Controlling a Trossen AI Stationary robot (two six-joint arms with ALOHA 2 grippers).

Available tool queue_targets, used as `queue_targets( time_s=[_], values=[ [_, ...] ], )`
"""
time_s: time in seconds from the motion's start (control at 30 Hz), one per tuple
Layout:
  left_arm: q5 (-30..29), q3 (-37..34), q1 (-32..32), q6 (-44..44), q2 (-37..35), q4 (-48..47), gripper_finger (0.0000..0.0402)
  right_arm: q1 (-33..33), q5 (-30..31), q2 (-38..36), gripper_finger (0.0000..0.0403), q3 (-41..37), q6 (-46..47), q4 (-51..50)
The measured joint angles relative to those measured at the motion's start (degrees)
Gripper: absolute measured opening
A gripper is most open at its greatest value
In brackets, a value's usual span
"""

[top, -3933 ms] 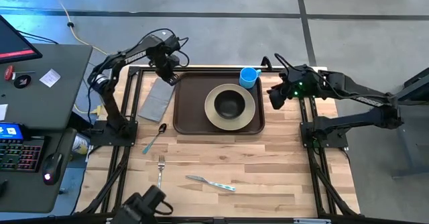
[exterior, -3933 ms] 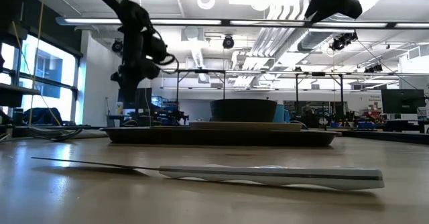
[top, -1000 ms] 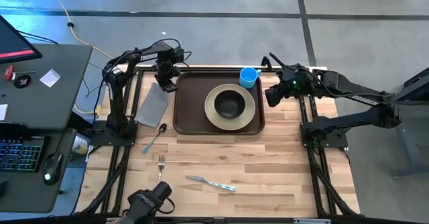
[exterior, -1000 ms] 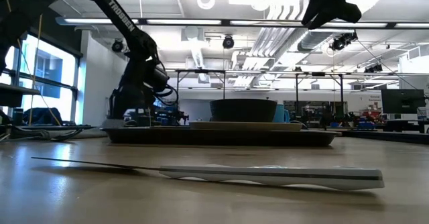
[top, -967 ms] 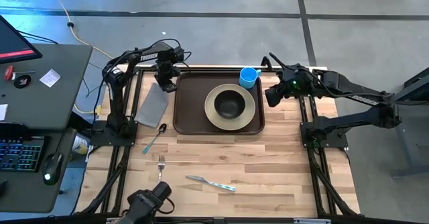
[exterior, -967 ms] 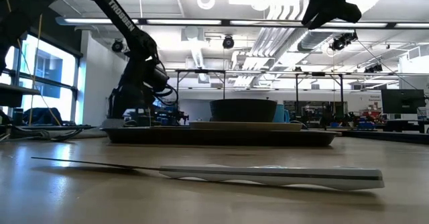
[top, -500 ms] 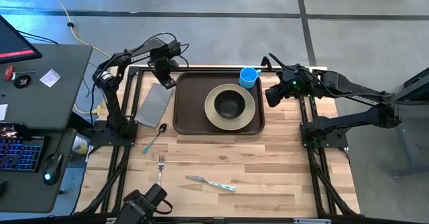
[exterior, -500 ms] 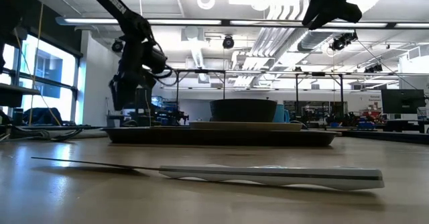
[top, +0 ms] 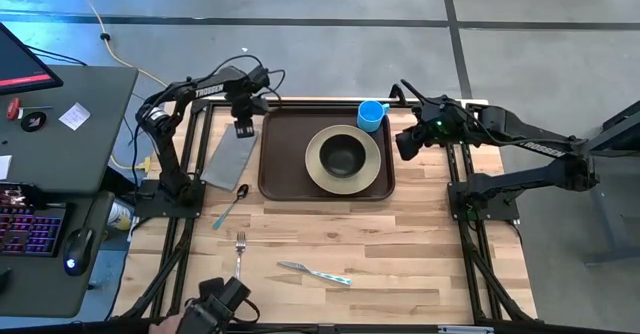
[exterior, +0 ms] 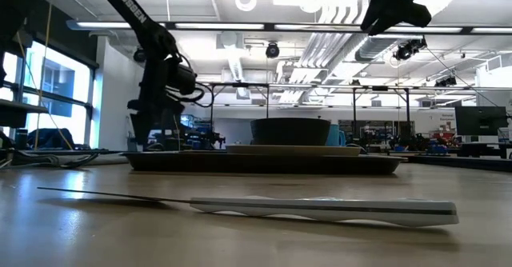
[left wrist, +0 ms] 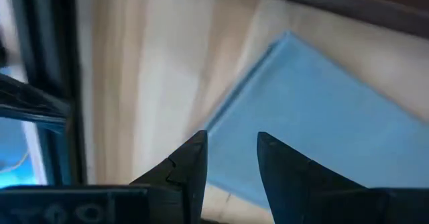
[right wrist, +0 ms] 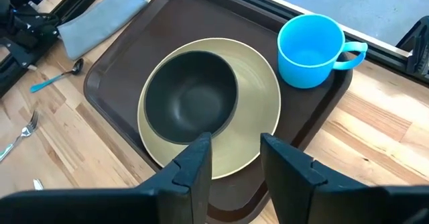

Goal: Set up tray
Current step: Put the gray napkin on the brown tray to the left of the white plate

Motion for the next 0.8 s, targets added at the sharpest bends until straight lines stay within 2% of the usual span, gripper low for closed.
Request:
queue_targets(
  time_s=[0.37, 0.67, 0.8],
  values=[
    [1.72, -4.40, 0.04, -2.51, 2.96, 2.45, 0.0163, 0.00, -0.86, 0.00, 0.0119, 0.00, 0.03, 0.01],
    [3.24, -4.42, 0.03, -8.11, 6.03, 3.12, 0.0163, 0.05, -3.45, 0.00, 0.0119, 0.00, 1.71, -0.43],
    [3.81, -4.49, 0.07, -8.33, 6.08, 3.38, 0.0130, 0.04, -3.45, 0.00, 0.0119, 0.00, 2.58, -0.44]
  ],
)
